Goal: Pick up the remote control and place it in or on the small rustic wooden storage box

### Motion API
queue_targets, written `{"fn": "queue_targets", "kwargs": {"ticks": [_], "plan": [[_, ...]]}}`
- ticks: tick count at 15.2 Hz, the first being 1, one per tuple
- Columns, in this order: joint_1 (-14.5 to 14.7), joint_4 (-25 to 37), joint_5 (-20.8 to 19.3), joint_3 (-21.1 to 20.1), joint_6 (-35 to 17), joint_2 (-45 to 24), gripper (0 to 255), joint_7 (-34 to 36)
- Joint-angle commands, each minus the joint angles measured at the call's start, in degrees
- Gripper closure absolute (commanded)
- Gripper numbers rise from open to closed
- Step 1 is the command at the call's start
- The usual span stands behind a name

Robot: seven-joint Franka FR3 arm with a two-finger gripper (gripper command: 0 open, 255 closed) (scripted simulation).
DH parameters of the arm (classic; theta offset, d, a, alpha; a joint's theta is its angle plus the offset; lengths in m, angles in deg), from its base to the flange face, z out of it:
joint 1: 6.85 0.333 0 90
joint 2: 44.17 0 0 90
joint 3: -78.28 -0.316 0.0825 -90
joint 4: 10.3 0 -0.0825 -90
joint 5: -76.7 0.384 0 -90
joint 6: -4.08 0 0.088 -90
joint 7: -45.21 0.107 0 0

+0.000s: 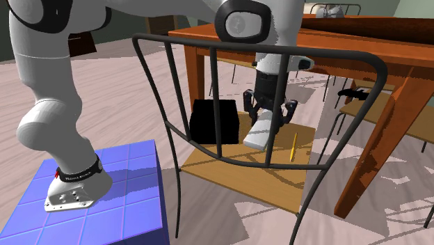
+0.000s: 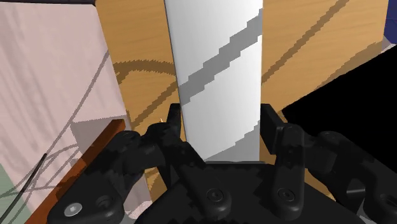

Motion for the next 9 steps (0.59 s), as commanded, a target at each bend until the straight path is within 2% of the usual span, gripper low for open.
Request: {"fn": "queue_targets", "kwargs": {"ticks": [1, 9], "plan": [[-0.04, 1.01, -0.09, 0.05, 1.19, 0.18, 255, 0.03], [7.28, -13.13, -5.42, -3.54, -2.22, 11.94, 255, 11.66]]}}
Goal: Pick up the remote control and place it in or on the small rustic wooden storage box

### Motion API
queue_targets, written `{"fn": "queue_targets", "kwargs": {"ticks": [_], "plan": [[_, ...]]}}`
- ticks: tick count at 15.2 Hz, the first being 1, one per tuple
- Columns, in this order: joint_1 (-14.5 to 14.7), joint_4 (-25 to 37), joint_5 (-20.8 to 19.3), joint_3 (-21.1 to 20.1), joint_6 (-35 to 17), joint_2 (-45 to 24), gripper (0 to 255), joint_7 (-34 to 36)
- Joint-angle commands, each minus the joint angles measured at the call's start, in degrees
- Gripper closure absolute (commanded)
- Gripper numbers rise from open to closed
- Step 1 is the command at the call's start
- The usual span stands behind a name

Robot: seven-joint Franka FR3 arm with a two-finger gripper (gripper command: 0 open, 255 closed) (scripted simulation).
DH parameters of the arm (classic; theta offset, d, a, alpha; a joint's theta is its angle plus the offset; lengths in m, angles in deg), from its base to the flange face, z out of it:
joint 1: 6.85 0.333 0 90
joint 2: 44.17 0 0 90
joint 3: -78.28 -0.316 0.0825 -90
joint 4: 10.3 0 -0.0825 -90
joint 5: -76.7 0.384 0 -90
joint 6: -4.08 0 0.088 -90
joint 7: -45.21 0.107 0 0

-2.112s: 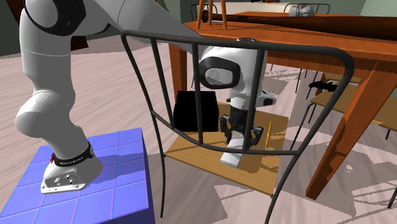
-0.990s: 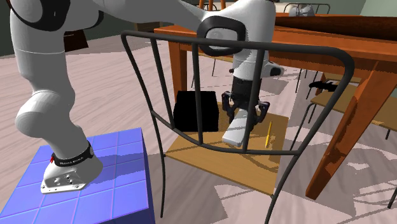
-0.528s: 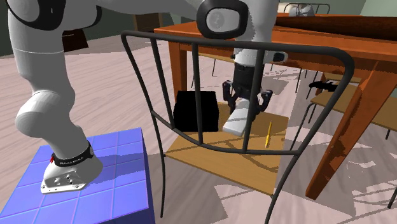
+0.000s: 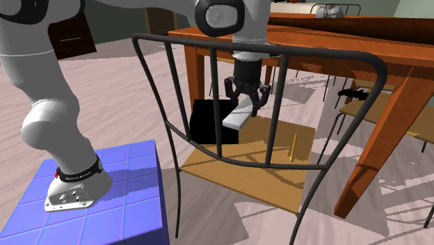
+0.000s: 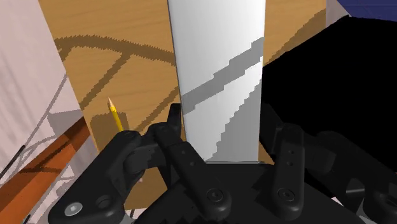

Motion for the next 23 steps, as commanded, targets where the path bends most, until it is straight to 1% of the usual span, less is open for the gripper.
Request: {"fn": "queue_targets", "kwargs": {"ticks": [1, 6, 12, 23], "plan": [[1.67, -3.32, -1.2, -1.27, -0.73, 2.79, 255, 3.32], [4.97, -9.15, -2.96, -4.81, -1.5, 7.98, 255, 10.79], [8.75, -14.08, -3.67, -9.85, -1.82, 12.45, 255, 19.95], [8.64, -20.4, -3.4, -9.6, -10.28, 10.27, 255, 19.79]]}}
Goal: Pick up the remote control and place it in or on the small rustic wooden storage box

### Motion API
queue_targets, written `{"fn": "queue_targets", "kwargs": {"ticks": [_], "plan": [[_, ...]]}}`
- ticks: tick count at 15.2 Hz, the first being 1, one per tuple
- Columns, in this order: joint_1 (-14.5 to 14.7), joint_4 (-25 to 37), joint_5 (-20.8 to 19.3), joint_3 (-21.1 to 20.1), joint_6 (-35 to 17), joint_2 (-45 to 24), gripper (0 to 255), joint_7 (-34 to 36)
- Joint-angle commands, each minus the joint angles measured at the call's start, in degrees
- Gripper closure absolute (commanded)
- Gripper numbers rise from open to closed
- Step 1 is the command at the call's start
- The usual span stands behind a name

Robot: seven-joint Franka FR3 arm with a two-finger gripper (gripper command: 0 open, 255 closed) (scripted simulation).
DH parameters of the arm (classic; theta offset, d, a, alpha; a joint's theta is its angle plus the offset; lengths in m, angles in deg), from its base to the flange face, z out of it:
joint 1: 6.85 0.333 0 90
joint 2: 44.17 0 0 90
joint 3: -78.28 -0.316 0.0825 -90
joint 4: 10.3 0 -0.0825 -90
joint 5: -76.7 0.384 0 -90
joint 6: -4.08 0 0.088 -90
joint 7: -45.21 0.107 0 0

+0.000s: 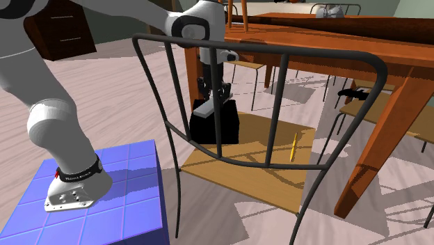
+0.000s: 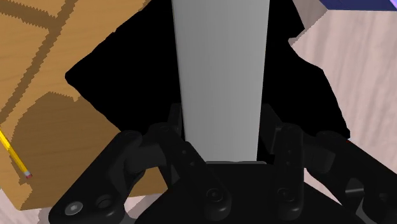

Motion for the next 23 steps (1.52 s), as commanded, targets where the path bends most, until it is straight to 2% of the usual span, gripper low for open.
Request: {"fn": "queue_targets", "kwargs": {"ticks": [1, 10, 11, 16, 20, 23], "plan": [[-0.07, -1.11, 0.08, 0.13, -1.72, -0.57, 255, -0.19], [-0.08, -1.81, 0.15, 0.17, -2.83, -0.98, 255, -0.24], [-0.08, -1.81, 0.15, 0.16, -2.83, -0.98, 0, -0.24], [-0.08, -1.82, 0.15, 0.16, -2.83, -0.98, 0, -0.23], [0.03, 3.15, -0.19, -0.13, 4.46, 1.38, 0, 0.07], [0.03, 3.15, -0.19, -0.13, 4.46, 1.38, 0, 0.07]]}}
